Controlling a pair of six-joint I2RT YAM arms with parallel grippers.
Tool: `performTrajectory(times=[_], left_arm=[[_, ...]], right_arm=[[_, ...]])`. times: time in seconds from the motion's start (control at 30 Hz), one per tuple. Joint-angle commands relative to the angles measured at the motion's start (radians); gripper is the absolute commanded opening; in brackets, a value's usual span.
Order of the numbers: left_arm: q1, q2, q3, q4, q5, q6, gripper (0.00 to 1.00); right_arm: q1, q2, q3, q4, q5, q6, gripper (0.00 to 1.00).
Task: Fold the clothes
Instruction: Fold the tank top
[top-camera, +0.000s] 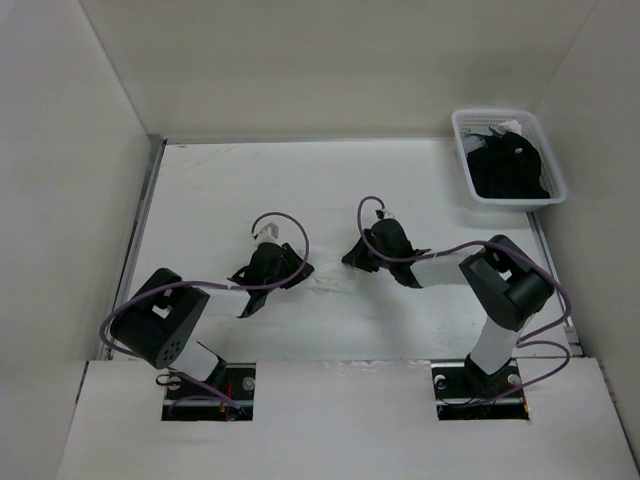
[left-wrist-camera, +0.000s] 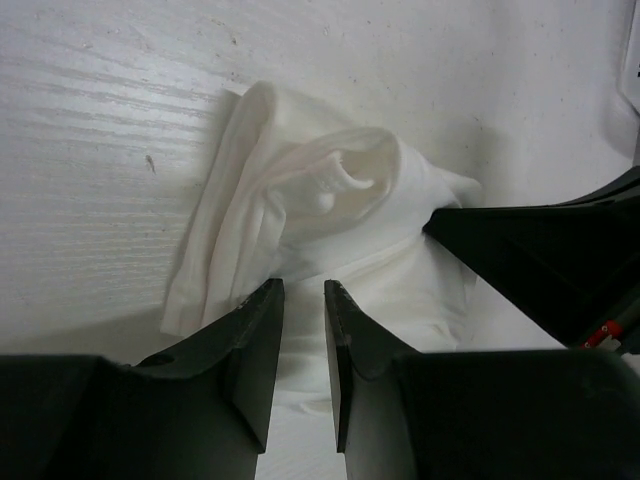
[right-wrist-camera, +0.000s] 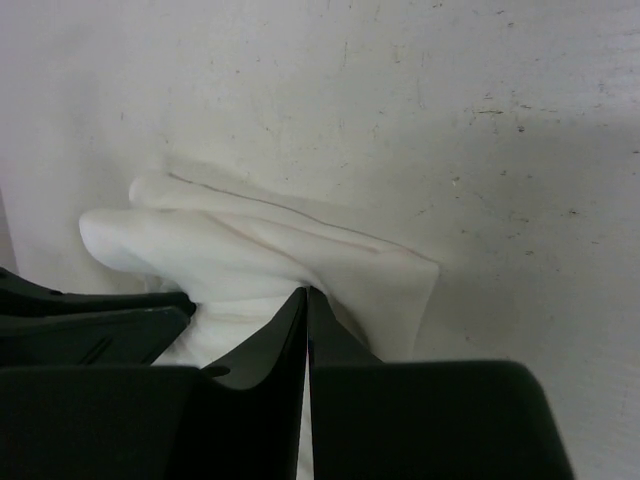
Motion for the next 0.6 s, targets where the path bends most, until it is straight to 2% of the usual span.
performTrajectory(times=[0.0,0.17,0.3,0.33,0.43,0.57], left_arm=[[0.013,-0.04,-0.061,-0.03,-0.005,0.001,0.23],[0.001,-0.253,-0.074,-0.096,0.001,-0.024,0.24],[-0.033,-0.352,0.015,-0.202,-0.013,-0.016,0.24],[-0.045,-0.349,0.04,-0.202,-0.011,-0.016,0.23],[-0.085,-0.271,0.119,-0.176,-0.002,-0.018,0.1],[-0.097,-0.116,0.19,-0.114,0.03,-0.018,0.01]], right_arm=[[-0.015,0.024,-0.003,0.066,0.022,0.024,0.06],[-0.024,-0.042,-0.015,0.062,0.07,0.004,0.06],[-0.01,-0.177,-0.041,0.044,0.048,-0.042,0.15],[0.002,-0.202,-0.049,0.029,0.042,-0.045,0.15],[0.03,-0.257,-0.092,0.018,0.036,-0.041,0.15],[0.068,-0.263,-0.138,0.042,0.033,-0.03,0.01]])
